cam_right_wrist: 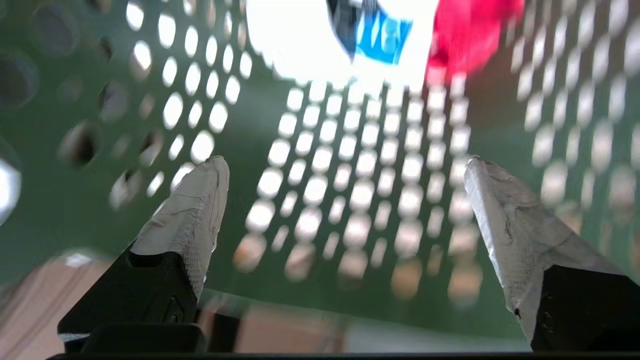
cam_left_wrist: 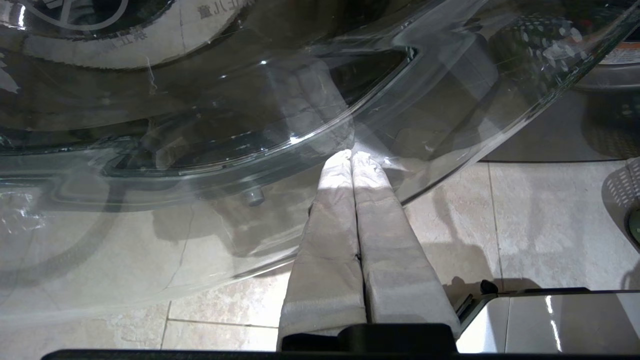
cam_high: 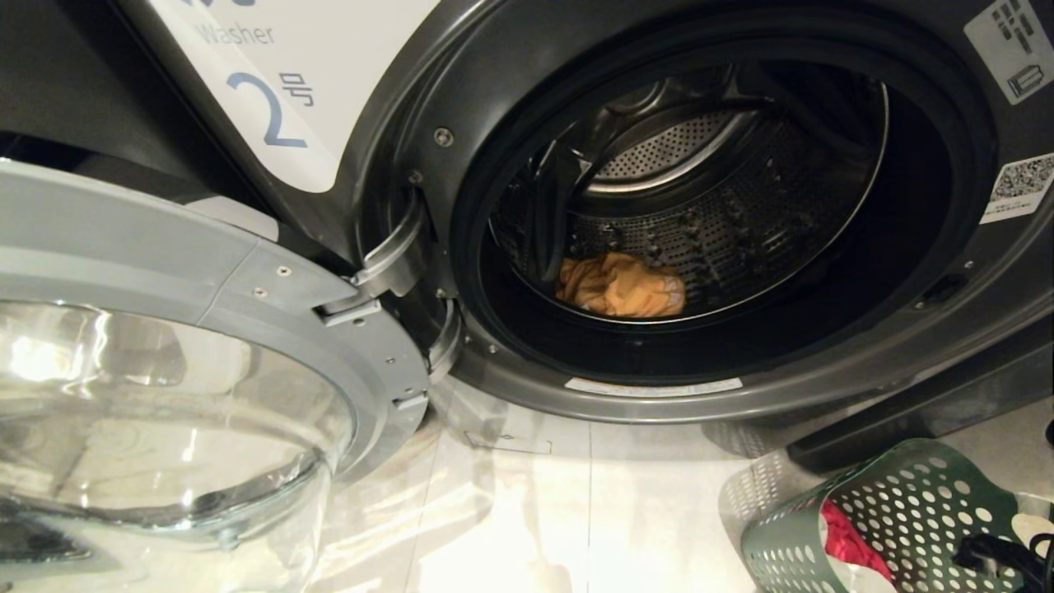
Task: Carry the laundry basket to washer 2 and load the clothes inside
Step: Place the clothes into the washing machine
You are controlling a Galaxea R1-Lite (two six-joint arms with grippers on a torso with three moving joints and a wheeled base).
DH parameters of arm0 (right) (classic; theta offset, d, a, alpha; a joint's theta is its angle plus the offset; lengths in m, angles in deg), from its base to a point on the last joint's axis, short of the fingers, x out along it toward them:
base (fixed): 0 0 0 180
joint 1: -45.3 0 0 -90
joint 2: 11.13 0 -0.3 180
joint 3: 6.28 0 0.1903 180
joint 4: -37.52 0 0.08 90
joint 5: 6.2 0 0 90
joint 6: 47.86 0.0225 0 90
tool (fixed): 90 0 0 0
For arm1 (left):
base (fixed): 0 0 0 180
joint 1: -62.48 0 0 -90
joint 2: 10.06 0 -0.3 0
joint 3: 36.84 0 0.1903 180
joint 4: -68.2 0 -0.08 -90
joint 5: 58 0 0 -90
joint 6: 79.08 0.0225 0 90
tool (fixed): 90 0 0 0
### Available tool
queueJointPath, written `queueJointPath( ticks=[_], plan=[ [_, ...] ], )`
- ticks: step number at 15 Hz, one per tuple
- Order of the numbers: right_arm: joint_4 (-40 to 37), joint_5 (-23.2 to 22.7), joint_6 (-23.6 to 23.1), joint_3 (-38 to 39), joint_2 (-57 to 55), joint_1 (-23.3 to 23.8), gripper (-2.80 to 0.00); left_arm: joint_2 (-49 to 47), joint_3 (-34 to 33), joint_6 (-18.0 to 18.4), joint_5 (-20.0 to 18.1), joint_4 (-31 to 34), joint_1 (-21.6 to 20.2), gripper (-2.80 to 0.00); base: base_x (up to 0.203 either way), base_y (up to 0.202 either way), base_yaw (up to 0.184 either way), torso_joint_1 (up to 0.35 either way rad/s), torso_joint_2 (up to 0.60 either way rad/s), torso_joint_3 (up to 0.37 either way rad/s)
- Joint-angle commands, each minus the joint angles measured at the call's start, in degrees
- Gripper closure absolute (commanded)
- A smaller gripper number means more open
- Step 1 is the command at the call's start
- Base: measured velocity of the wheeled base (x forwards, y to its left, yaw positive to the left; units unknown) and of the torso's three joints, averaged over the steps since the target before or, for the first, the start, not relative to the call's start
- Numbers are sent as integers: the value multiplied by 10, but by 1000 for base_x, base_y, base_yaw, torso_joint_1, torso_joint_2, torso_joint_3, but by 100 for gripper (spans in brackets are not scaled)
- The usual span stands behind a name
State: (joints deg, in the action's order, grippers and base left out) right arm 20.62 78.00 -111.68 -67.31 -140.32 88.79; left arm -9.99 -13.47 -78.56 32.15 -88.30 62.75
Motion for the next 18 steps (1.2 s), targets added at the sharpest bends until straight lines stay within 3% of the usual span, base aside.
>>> queueJointPath(
  ticks=[1, 6, 12, 18],
  plan=[
    [47, -23, -35, 5, -61, -1, -280, 0, 0, 0, 0, 0, 0, 0, 0, 0, 0, 0, 0, 0],
    [183, -178, -87, -16, -175, -19, -280, 0, 0, 0, 0, 0, 0, 0, 0, 0, 0, 0, 0, 0],
    [256, -190, -64, -146, -266, -64, -280, -1, 0, 0, 0, 0, 0, 0, 0, 0, 0, 0, 0, 0],
    [350, -192, -36, -170, -334, -109, -280, 0, 0, 0, 0, 0, 0, 0, 0, 0, 0, 0, 0, 0]
  ],
)
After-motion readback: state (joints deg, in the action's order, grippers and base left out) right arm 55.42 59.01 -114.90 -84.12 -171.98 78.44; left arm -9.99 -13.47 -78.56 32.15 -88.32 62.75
